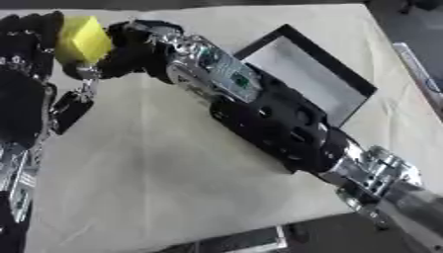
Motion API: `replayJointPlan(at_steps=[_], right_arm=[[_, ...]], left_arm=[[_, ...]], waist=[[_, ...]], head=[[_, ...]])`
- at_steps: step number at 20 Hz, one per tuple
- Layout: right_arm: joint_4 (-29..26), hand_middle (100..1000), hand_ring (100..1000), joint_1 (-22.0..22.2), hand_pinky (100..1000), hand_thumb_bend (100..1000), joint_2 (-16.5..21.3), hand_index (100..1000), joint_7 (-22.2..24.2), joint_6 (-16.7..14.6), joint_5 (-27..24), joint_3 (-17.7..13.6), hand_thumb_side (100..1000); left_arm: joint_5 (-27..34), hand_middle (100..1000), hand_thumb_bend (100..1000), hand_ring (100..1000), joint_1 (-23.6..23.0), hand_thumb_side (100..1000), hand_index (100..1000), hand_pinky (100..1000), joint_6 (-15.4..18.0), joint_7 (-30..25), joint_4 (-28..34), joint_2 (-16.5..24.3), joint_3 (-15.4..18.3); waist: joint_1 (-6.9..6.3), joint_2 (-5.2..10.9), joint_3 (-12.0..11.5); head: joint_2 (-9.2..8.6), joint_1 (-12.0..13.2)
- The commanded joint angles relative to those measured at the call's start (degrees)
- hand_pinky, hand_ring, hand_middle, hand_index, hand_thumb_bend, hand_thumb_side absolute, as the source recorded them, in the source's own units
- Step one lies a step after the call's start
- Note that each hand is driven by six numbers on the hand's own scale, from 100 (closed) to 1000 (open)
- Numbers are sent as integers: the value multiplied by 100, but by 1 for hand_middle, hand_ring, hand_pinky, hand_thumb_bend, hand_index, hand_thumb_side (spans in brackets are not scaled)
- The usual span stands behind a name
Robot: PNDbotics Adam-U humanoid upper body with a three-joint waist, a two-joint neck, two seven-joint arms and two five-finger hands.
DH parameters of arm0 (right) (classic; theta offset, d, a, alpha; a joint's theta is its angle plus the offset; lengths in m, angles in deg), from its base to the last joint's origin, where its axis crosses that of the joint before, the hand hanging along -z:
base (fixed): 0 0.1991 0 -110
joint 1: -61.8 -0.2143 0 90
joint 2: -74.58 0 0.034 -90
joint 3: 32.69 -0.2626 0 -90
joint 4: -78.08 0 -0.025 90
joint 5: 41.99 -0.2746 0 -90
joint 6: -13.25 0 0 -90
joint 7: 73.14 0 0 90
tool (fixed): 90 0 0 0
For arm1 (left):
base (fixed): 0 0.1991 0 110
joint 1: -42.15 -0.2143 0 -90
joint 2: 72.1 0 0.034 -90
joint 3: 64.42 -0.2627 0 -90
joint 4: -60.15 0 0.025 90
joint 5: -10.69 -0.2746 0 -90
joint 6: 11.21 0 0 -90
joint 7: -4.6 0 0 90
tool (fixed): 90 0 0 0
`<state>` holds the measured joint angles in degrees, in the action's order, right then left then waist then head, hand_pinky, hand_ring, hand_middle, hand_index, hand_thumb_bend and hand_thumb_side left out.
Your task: Pick up the objects with one hand, pass them to the other hand, and then place them into the box on the other side of the table.
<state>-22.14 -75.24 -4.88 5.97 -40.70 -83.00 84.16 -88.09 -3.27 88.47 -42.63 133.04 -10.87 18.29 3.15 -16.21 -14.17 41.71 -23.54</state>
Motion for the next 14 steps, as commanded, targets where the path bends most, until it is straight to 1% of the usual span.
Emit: replayJointPlan(at_steps=[1,6,8,14], right_arm=[[-215,433,626,-74,871,384,142,559,8,-24,-61,-98,100],[-220,433,625,-55,871,384,147,558,35,-3,-51,-89,100],[-215,432,624,-47,871,384,144,558,44,4,-45,-86,100],[-199,431,623,-33,869,385,131,556,94,30,-32,-72,100]], left_arm=[[-97,738,1000,781,37,306,987,830,-46,-51,5,124,100],[-41,744,1000,788,45,279,1000,839,-143,-17,88,112,139],[20,741,1000,786,43,258,1000,837,-122,64,113,110,128],[66,735,1000,782,31,242,1000,836,-52,214,109,106,117]], waist=[[-25,132,1],[-25,137,3],[-23,136,2],[-16,129,-3]], head=[[-3,-14],[-25,-17],[-35,-15],[-23,-14]])
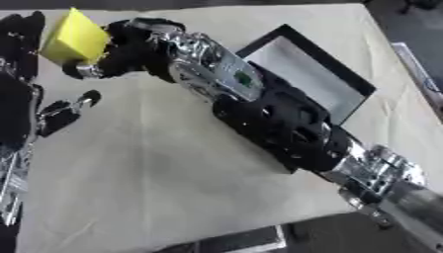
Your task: Pick up the objects with one hand, pass them to the other hand, and then place them into the box on the other side of the table.
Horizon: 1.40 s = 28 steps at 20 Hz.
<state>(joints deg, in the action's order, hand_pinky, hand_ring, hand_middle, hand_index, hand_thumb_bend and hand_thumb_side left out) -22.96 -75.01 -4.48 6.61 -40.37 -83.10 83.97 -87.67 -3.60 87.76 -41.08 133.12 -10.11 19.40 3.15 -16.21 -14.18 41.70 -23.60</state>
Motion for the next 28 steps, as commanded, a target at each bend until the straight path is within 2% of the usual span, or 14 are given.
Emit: replayJointPlan(at_steps=[1,8,9,10,12,13,14,16,18,21,23,24,27,28], right_arm=[[-115,430,623,-55,869,385,93,556,35,1,-16,-54,100],[-138,432,623,-21,870,385,151,558,24,0,-39,-97,100],[-153,433,624,-8,871,385,175,559,14,-6,-48,-111,100],[-170,434,624,12,872,385,208,561,2,-12,-59,-126,100],[-213,435,625,77,873,384,301,563,-34,-15,-106,-163,100],[-242,436,625,117,874,384,359,563,-56,-16,-141,-189,100],[-277,437,626,160,874,385,428,565,-81,-18,-172,-219,100],[-356,437,625,263,875,385,570,568,-139,-16,-240,-289,100],[-431,437,622,383,876,386,712,572,-199,4,-326,-367,100],[-544,437,620,605,877,388,942,578,-281,44,-446,-501,100],[-636,438,620,778,877,388,1116,582,-345,22,-508,-637,100],[-681,439,622,873,879,390,1215,586,-379,-2,-532,-716,100],[-851,440,623,1204,879,393,1527,586,-402,-43,-533,-966,100],[-886,441,623,1297,879,349,1606,587,-405,-69,-580,-1049,100]], left_arm=[[21,736,1000,783,62,243,1000,836,16,65,99,30,12],[77,726,1000,779,23,230,982,834,-86,11,57,85,136],[113,724,974,777,13,236,972,833,-99,20,37,116,168],[173,719,921,774,1,260,946,830,-101,51,12,162,204],[453,700,725,762,-16,202,863,817,-1,188,-95,345,250],[695,695,684,759,-14,171,838,811,138,259,-194,486,248],[944,686,559,752,-5,136,817,804,316,303,-313,661,226],[1425,702,431,764,18,124,811,811,745,231,-582,1049,160],[1924,714,305,767,33,161,814,816,1120,-87,-834,1439,118],[2778,724,269,774,16,264,821,826,1438,-984,-1057,2023,51],[3428,715,272,765,-41,295,812,825,1603,-1749,-1047,2423,27],[3759,723,289,762,-103,360,811,825,1605,-2097,-1007,2634,59],[4817,722,287,757,-275,406,810,822,1321,-2990,-767,3192,229],[5103,720,283,755,-313,415,809,822,1198,-3222,-638,3358,279]], waist=[[-15,128,-2],[-24,156,5],[-32,169,8],[-46,186,11],[-99,239,21],[-130,270,27],[-164,302,35],[-221,362,53],[-262,407,73],[-307,441,110],[-323,453,139],[-327,454,154],[-328,453,179],[-326,452,185]], head=[[-21,-7],[0,-22],[8,-28],[22,-38],[71,-56],[96,-64],[116,-76],[138,-95],[141,-116],[107,-189],[82,-222],[67,-252],[48,-331],[38,-354]])
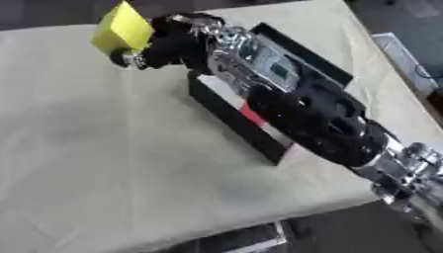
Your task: Pick up the objects with one hand, pass them to the other hand, and then place them into the box on the other side of the table.
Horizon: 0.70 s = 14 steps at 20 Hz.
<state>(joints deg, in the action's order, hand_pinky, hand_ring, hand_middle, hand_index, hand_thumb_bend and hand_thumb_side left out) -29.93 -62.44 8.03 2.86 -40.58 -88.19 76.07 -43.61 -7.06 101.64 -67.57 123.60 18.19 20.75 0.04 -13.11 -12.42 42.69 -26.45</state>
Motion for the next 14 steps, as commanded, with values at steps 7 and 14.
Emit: replayJointPlan(at_steps=[7,14], right_arm=[[-417,444,625,699,880,395,963,592,-167,-383,-327,-884,100],[-389,444,625,1464,872,418,1500,584,-81,-642,-120,-1339,130]], left_arm=[[1777,710,303,755,-246,432,803,824,-814,-993,963,1393,654],[2224,707,285,749,-375,437,807,820,-1197,-817,1091,1758,1030]], waist=[[-6,115,33],[-5,72,54]], head=[[-109,-185],[-161,-274]])
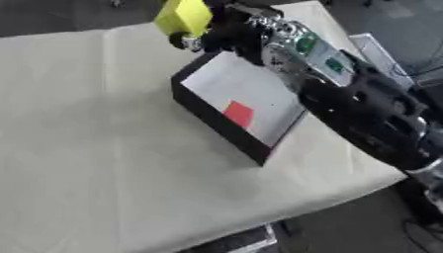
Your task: Pick up the objects with one hand, pass them to the other hand, and then place them into the box on the other side of the table.
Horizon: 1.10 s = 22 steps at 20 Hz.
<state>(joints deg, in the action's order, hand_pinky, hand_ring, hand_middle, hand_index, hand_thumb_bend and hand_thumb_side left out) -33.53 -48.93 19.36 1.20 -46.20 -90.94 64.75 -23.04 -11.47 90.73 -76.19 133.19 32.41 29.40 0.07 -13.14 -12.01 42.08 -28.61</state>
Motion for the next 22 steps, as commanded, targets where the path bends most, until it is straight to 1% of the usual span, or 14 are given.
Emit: replayJointPlan(at_steps=[1,4,8,12,14,16,17,18,19,20,21,22], right_arm=[[28,443,625,274,870,422,428,582,168,-120,341,-273,150],[288,439,623,647,862,432,519,574,508,-266,1022,-420,207],[688,439,624,919,852,440,540,572,921,-542,1922,-552,254],[999,454,636,1113,847,436,509,589,1225,-851,2717,-647,250],[1069,475,658,1176,849,436,511,617,1334,-1031,3124,-698,218],[1107,555,699,1228,858,428,532,715,1471,-1221,3564,-752,225],[1111,623,740,1246,873,416,538,802,1512,-1324,3801,-786,199],[1102,701,781,1258,893,401,546,874,1554,-1438,4031,-813,119],[1091,788,846,1272,931,374,553,970,1624,-1556,4264,-831,100],[1076,810,865,1285,943,363,572,1000,1737,-1678,4525,-841,100],[1072,871,921,1292,981,399,580,1000,1858,-1798,4799,-867,100],[1082,894,945,1297,996,428,573,1000,1966,-1903,5033,-901,107]], left_arm=[[261,707,284,748,64,434,807,820,-152,65,151,383,216],[495,703,277,744,41,433,806,817,-230,151,230,484,324],[662,702,269,743,8,437,802,816,-303,255,285,520,404],[746,699,265,741,-14,440,799,815,-377,342,327,535,454],[772,699,265,742,-21,439,798,815,-391,355,347,539,467],[784,698,265,741,-26,438,798,815,-403,364,354,548,476],[789,697,263,741,-28,438,798,814,-412,374,354,550,484],[796,697,262,741,-29,438,798,814,-419,386,355,551,491],[802,696,262,741,-29,436,798,814,-425,397,359,551,497],[806,696,262,740,-28,436,798,814,-430,408,362,553,502],[808,695,261,740,-28,435,798,814,-439,419,362,558,508],[811,694,261,740,-30,434,797,813,-450,434,360,564,515]], waist=[[-10,65,12],[-24,33,-9],[-46,-5,-40],[-46,-32,-50],[-47,-44,-53],[-48,-53,-52],[-49,-58,-49],[-50,-63,-46],[-51,-66,-45],[-52,-69,-45],[-53,-70,-45],[-53,-71,-44]], head=[[-118,-93],[-164,-171],[-208,-174],[-228,-154],[-227,-126],[-221,-90],[-221,-72],[-218,-56],[-215,-43],[-210,-32],[-203,-19],[-198,-5]])
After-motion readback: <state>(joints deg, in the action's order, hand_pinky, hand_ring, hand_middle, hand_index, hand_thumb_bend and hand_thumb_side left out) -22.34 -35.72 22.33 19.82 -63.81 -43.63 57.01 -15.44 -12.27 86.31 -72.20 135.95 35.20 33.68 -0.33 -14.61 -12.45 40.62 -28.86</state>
